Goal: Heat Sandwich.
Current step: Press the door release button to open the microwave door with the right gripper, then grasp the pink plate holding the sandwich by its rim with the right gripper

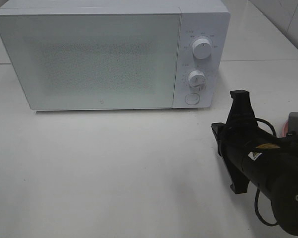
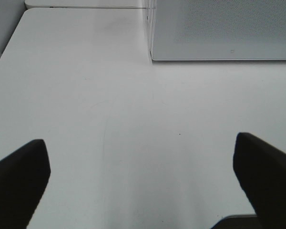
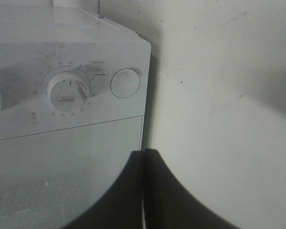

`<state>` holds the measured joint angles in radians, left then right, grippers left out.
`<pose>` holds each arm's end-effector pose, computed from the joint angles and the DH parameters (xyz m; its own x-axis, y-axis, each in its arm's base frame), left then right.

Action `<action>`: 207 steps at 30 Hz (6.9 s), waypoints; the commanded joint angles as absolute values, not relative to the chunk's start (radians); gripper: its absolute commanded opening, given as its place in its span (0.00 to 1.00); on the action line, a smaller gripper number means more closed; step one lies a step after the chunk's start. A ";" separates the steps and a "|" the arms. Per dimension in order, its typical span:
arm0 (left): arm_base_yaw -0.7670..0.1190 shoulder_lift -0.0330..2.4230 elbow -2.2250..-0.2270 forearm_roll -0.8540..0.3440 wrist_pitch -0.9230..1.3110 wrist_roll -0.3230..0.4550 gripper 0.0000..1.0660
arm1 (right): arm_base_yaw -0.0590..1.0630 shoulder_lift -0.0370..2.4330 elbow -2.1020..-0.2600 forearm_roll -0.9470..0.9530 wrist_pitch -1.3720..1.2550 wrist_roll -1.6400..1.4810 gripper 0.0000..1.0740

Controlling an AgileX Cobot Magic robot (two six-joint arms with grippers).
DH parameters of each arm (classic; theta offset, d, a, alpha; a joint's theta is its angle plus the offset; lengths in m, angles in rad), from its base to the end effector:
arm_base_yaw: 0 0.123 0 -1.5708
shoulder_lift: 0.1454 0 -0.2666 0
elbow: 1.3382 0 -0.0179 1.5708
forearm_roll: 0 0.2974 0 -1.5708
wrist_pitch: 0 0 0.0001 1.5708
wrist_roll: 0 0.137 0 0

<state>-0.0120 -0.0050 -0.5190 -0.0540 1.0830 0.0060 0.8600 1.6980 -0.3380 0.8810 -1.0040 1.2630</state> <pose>0.0911 -0.0076 0.2834 -0.4549 -0.0139 -0.8904 0.0457 0.9982 -0.0389 0.2425 0.1450 0.0519 -0.1118 0.9920 -0.0589 0.3479 0.0946 0.9328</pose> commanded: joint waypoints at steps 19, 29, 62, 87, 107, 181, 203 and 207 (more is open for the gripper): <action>-0.011 -0.021 -0.516 -0.057 1.070 0.007 0.94 | 0.753 1.821 -0.424 0.691 -0.997 1.340 0.00; -0.011 -0.021 -0.516 -0.057 1.070 0.007 0.94 | 0.669 1.920 -0.548 0.620 -0.967 1.357 0.00; -0.011 -0.021 -0.516 -0.056 1.070 0.007 0.94 | 0.546 2.117 -0.836 0.593 -0.872 1.354 0.00; -0.011 -0.021 -0.516 -0.056 1.070 0.007 0.94 | 0.546 2.154 -0.887 0.654 -0.972 1.317 0.00; -0.011 -0.021 -0.516 -0.056 1.070 0.007 0.94 | 0.534 2.203 -1.057 0.680 -1.023 1.217 0.00; -0.011 -0.021 -0.516 -0.057 1.070 0.007 0.94 | 0.537 1.677 -0.628 0.512 -0.236 0.561 0.06; -0.011 -0.021 -0.516 -0.057 1.070 0.007 0.94 | 0.535 1.482 -0.716 0.424 0.422 -0.308 0.16; -0.011 -0.021 -0.516 -0.057 1.070 0.007 0.94 | 0.535 1.476 -0.760 0.304 0.548 -0.281 0.20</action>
<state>-0.0120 -0.0050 -0.5190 -0.0540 1.0830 0.0060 0.5380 1.4860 -0.7400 0.3620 0.4820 -0.2840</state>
